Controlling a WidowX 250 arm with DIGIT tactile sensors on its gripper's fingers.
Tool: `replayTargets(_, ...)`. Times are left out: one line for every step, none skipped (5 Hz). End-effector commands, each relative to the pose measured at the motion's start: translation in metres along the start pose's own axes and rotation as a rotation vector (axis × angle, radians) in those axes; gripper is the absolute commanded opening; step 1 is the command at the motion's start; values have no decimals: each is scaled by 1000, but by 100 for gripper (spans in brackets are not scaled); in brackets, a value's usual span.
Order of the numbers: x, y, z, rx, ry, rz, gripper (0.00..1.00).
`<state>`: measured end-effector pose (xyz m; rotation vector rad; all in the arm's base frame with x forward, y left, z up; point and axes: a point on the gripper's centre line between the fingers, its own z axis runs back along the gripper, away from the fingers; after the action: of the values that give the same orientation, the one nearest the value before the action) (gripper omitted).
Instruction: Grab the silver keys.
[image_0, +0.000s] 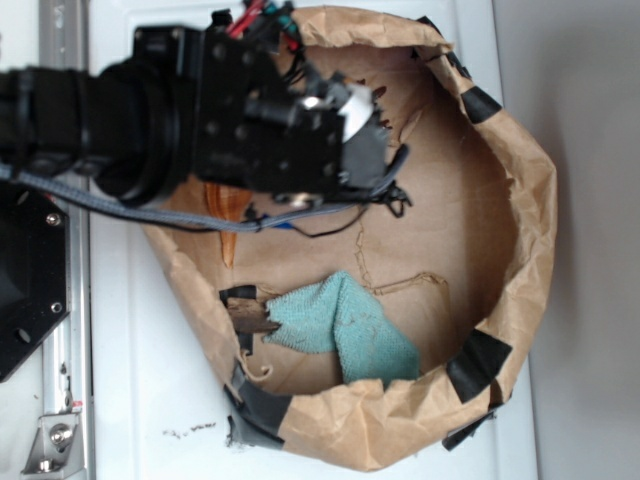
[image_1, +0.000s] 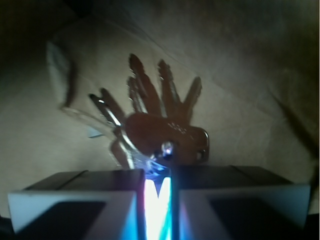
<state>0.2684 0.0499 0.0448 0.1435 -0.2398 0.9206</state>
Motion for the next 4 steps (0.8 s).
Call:
replayTargets(22,-5,119,-137,159,-100,0)
replayTargets(15,6,146,-186,175,-219,0)
replayTargets(21,-2,136,-134,158,-202,0)
replayTargets(21,-2,137,-133,161,-198,0)
